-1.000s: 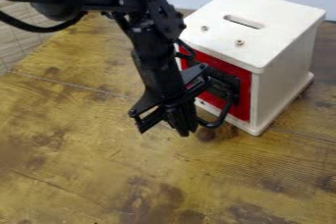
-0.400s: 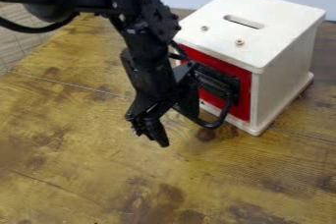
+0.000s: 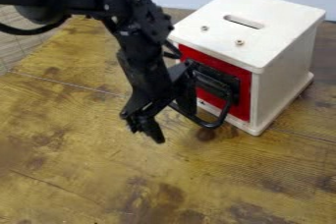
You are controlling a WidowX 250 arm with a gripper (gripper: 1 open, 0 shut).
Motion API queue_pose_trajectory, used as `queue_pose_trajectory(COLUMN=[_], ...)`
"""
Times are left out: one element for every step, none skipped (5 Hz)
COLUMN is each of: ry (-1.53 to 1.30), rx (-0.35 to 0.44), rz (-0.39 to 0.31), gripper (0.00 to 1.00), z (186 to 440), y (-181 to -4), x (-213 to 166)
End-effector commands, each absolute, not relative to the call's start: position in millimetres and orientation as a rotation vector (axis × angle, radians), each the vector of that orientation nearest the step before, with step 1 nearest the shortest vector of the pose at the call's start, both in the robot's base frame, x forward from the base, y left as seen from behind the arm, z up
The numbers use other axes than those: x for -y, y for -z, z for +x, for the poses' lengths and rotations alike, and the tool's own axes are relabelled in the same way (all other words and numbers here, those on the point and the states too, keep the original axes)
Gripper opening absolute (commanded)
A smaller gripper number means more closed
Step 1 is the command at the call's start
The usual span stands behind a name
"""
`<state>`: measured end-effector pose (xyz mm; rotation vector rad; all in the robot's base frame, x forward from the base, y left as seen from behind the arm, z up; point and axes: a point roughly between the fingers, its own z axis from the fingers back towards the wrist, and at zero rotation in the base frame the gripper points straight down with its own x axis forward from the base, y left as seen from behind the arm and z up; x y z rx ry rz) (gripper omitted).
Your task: Open the drawer
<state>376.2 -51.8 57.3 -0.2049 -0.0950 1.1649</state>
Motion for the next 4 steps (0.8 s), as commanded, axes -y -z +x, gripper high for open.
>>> queue_pose_trajectory(ry=[-1.226, -1.241, -1.227, -1.213], rx=[0.117, 0.116, 0.115, 0.113], rz=[-0.216, -0.213, -0.208, -0.203], gripper=[1.0, 1.0, 1.0, 1.0], z=[370.1, 370.9, 372.0, 373.3], y=[-61.2, -59.5, -58.5, -57.4], x=[53.6, 61.2, 56.6, 52.1])
